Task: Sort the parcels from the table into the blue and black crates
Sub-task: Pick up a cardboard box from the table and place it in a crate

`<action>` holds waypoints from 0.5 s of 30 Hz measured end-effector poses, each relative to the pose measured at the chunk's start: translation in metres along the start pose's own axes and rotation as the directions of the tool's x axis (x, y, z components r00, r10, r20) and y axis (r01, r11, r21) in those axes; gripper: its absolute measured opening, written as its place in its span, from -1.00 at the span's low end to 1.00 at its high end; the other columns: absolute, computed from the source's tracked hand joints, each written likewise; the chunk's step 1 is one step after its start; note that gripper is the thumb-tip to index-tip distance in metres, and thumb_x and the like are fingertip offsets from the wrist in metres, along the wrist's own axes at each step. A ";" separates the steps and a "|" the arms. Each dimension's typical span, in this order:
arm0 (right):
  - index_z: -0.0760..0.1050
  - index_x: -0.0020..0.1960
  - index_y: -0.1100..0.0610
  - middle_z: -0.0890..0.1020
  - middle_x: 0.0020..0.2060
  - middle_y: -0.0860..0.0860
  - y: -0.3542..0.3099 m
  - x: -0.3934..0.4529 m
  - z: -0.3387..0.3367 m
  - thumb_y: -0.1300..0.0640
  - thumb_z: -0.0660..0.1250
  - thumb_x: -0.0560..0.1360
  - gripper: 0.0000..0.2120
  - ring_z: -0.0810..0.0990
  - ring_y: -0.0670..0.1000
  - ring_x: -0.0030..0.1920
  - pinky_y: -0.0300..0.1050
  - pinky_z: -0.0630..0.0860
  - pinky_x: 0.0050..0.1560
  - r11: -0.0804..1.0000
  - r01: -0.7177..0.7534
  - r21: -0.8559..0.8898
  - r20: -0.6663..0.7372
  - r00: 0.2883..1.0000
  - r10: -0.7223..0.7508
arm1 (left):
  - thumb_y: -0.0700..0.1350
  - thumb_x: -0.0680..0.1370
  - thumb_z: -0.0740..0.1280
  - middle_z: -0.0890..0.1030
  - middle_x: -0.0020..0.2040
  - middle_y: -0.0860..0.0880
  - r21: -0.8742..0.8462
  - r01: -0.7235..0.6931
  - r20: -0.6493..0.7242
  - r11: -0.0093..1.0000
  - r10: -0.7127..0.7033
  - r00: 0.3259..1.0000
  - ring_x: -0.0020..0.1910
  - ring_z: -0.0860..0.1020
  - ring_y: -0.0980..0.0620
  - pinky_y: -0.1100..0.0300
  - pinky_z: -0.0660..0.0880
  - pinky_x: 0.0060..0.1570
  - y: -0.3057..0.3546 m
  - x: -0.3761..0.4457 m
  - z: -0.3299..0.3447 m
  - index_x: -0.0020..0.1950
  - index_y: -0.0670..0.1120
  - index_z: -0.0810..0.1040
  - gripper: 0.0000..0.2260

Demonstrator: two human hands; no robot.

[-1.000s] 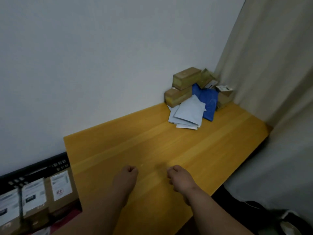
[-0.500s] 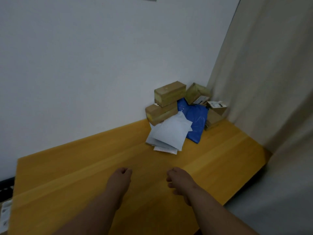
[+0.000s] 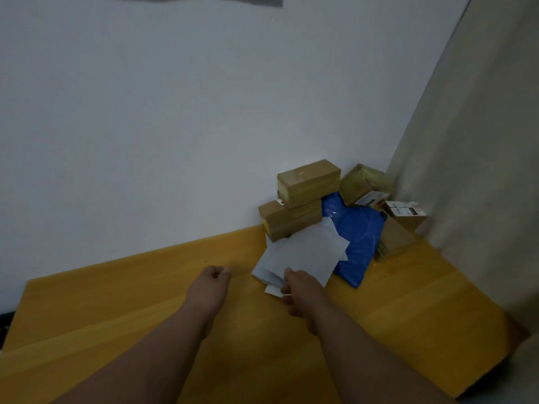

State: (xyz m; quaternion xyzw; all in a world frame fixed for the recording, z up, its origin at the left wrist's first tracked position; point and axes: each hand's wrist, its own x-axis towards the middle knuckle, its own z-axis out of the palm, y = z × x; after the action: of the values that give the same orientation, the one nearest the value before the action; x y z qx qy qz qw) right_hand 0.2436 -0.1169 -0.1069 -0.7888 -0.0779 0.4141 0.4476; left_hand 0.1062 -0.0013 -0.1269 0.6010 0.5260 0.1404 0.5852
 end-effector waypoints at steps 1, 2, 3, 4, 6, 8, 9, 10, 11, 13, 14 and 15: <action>0.43 0.09 0.13 0.54 -0.07 0.08 -0.006 0.010 -0.002 -0.05 0.12 0.64 -0.74 0.52 0.06 -0.12 -0.05 0.45 -0.11 1.000 -0.004 0.010 0.005 1.000 0.004 | 0.07 0.64 0.19 0.47 0.26 -0.10 0.002 0.000 -0.010 1.000 0.000 1.000 0.20 0.49 -0.14 -0.13 0.46 0.24 0.006 0.006 0.004 0.37 -0.06 0.40 -0.64; 0.42 0.06 0.11 0.55 -0.07 0.07 -0.012 0.020 -0.005 -0.06 0.13 0.64 -0.76 0.54 0.05 -0.13 -0.04 0.47 -0.12 0.999 -0.013 0.035 0.011 1.000 0.012 | 0.08 0.63 0.19 0.47 0.28 -0.11 0.005 -0.007 -0.022 1.000 0.007 1.000 0.21 0.48 -0.14 -0.12 0.45 0.25 0.012 0.013 0.009 0.39 -0.05 0.39 -0.63; 0.40 0.03 0.08 0.55 -0.07 0.06 -0.018 0.031 -0.009 -0.08 0.14 0.64 -0.77 0.55 0.03 -0.14 -0.04 0.49 -0.12 0.997 -0.024 0.068 0.020 1.000 0.023 | 0.08 0.63 0.19 0.47 0.28 -0.11 0.013 -0.013 -0.033 1.000 0.014 0.999 0.21 0.48 -0.14 -0.11 0.45 0.26 0.018 0.020 0.014 0.39 -0.05 0.38 -0.62; 0.39 0.00 0.05 0.55 -0.07 0.05 -0.024 0.042 -0.014 -0.10 0.14 0.63 -0.78 0.55 0.03 -0.14 -0.03 0.52 -0.10 0.995 -0.035 0.097 0.030 0.999 0.032 | 0.08 0.63 0.19 0.47 0.29 -0.11 0.019 -0.017 -0.042 1.000 0.017 0.999 0.21 0.49 -0.14 -0.11 0.45 0.26 0.025 0.028 0.021 0.40 -0.05 0.38 -0.61; 0.39 -0.08 0.01 0.55 -0.04 0.05 -0.035 0.069 -0.027 -0.15 0.15 0.62 -0.75 0.56 0.03 -0.11 0.01 0.55 0.01 0.991 -0.035 0.131 0.048 0.998 0.028 | 0.08 0.63 0.20 0.47 0.30 -0.11 0.012 -0.022 -0.051 1.000 0.023 0.998 0.22 0.48 -0.14 -0.11 0.45 0.26 0.041 0.044 0.039 0.43 -0.04 0.36 -0.60; 0.39 -0.13 -0.01 0.54 -0.02 0.05 -0.045 0.100 -0.041 -0.18 0.18 0.60 -0.73 0.57 0.04 -0.07 0.07 0.55 0.12 0.984 -0.057 0.171 0.073 0.996 0.045 | 0.08 0.63 0.20 0.45 0.33 -0.10 -0.018 -0.015 -0.069 1.000 0.014 0.998 0.24 0.47 -0.14 -0.11 0.44 0.27 0.058 0.060 0.060 0.46 -0.03 0.32 -0.58; 0.41 -0.11 0.00 0.54 -0.01 0.05 -0.052 0.115 -0.048 -0.19 0.20 0.58 -0.72 0.57 0.05 -0.04 0.09 0.55 0.15 0.981 -0.067 0.183 0.090 0.995 0.052 | 0.07 0.63 0.20 0.44 0.35 -0.10 -0.040 -0.012 -0.081 0.999 0.009 0.997 0.26 0.46 -0.14 -0.12 0.43 0.29 0.066 0.067 0.071 0.47 -0.03 0.30 -0.57; 0.43 -0.03 0.04 0.54 0.03 0.05 -0.060 0.128 -0.054 -0.21 0.21 0.57 -0.69 0.57 0.07 0.00 0.09 0.54 0.15 0.977 -0.073 0.200 0.107 0.993 0.052 | 0.07 0.63 0.20 0.43 0.36 -0.10 -0.058 -0.009 -0.092 0.998 0.004 0.996 0.28 0.46 -0.14 -0.12 0.42 0.30 0.073 0.075 0.082 0.48 -0.02 0.30 -0.56; 0.43 0.11 0.03 0.53 0.09 0.06 -0.067 0.142 -0.061 -0.24 0.22 0.55 -0.64 0.56 0.08 0.05 0.08 0.54 0.15 0.970 -0.075 0.229 0.122 0.991 0.048 | 0.07 0.63 0.20 0.43 0.37 -0.10 -0.067 0.000 -0.103 0.998 -0.007 0.995 0.28 0.46 -0.14 -0.12 0.42 0.30 0.079 0.083 0.094 0.48 -0.02 0.29 -0.56; 0.31 0.40 -0.02 0.48 0.26 0.07 -0.081 0.164 -0.072 -0.30 0.25 0.51 -0.43 0.53 0.10 0.15 0.05 0.52 0.10 0.952 -0.083 0.294 0.147 0.988 0.040 | 0.08 0.63 0.21 0.44 0.37 -0.10 -0.080 0.034 -0.119 0.996 -0.043 0.992 0.26 0.47 -0.13 -0.11 0.44 0.29 0.091 0.095 0.116 0.48 -0.02 0.30 -0.56; 0.24 0.47 -0.04 0.44 0.33 0.06 -0.088 0.174 -0.075 -0.32 0.26 0.49 -0.34 0.51 0.11 0.20 0.04 0.50 0.08 0.941 -0.084 0.327 0.165 0.986 0.031 | 0.08 0.62 0.21 0.45 0.37 -0.09 -0.096 0.047 -0.125 0.994 -0.059 0.990 0.24 0.49 -0.12 -0.10 0.46 0.26 0.095 0.099 0.126 0.48 -0.02 0.30 -0.55; 0.19 0.51 -0.08 0.40 0.39 0.05 -0.095 0.183 -0.077 -0.34 0.29 0.47 -0.28 0.49 0.12 0.25 0.05 0.48 0.08 0.928 -0.086 0.364 0.180 0.983 0.020 | 0.08 0.62 0.21 0.46 0.36 -0.09 -0.114 0.058 -0.131 0.992 -0.073 0.989 0.21 0.50 -0.11 -0.09 0.47 0.24 0.098 0.102 0.135 0.48 -0.02 0.30 -0.55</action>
State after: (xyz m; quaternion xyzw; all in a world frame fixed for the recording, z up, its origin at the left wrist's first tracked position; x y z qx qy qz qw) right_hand 0.4411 -0.0199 -0.1205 -0.6531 -0.0158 0.5003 0.5683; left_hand 0.2990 0.0285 -0.1265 0.5395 0.5753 0.1901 0.5846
